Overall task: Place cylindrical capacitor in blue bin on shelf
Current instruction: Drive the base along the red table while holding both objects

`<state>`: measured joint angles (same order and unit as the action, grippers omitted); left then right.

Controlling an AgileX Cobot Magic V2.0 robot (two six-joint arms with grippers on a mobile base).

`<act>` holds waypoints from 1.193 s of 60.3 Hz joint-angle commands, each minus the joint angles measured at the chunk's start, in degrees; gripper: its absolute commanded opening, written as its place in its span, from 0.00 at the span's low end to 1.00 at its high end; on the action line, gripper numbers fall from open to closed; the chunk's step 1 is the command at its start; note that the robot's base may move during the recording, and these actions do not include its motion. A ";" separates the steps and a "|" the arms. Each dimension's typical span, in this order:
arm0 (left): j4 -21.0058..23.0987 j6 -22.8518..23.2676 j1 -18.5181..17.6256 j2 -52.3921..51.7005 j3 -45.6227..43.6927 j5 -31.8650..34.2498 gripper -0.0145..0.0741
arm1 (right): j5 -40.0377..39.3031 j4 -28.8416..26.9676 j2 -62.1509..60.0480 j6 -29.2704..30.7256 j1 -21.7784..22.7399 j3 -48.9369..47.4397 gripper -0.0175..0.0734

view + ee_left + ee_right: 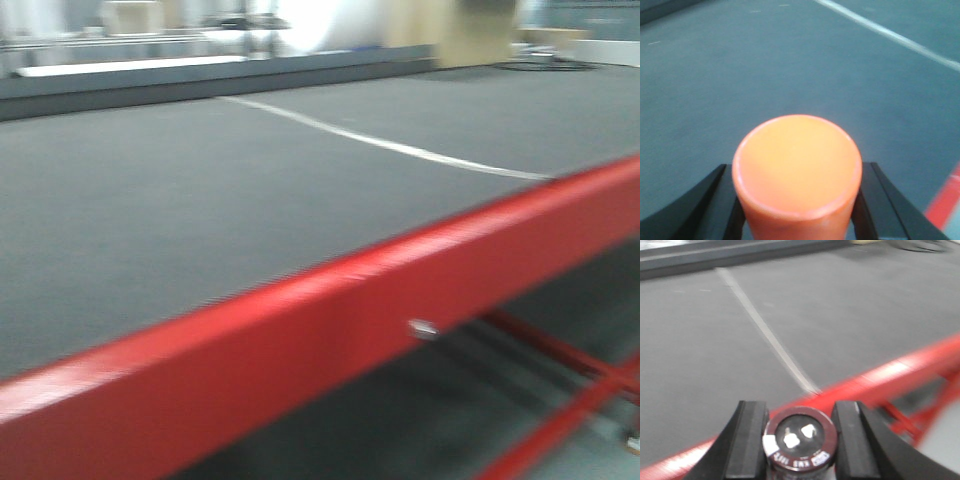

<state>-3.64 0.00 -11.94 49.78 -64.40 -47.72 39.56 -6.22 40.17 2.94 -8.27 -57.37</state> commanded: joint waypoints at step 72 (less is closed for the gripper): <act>0.28 0.00 -0.46 -0.27 -0.44 1.20 0.04 | -1.04 0.09 -0.16 0.21 -0.16 -0.32 0.12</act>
<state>-3.64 0.00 -11.94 49.78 -64.40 -47.72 39.67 -6.22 40.17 2.94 -8.27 -57.37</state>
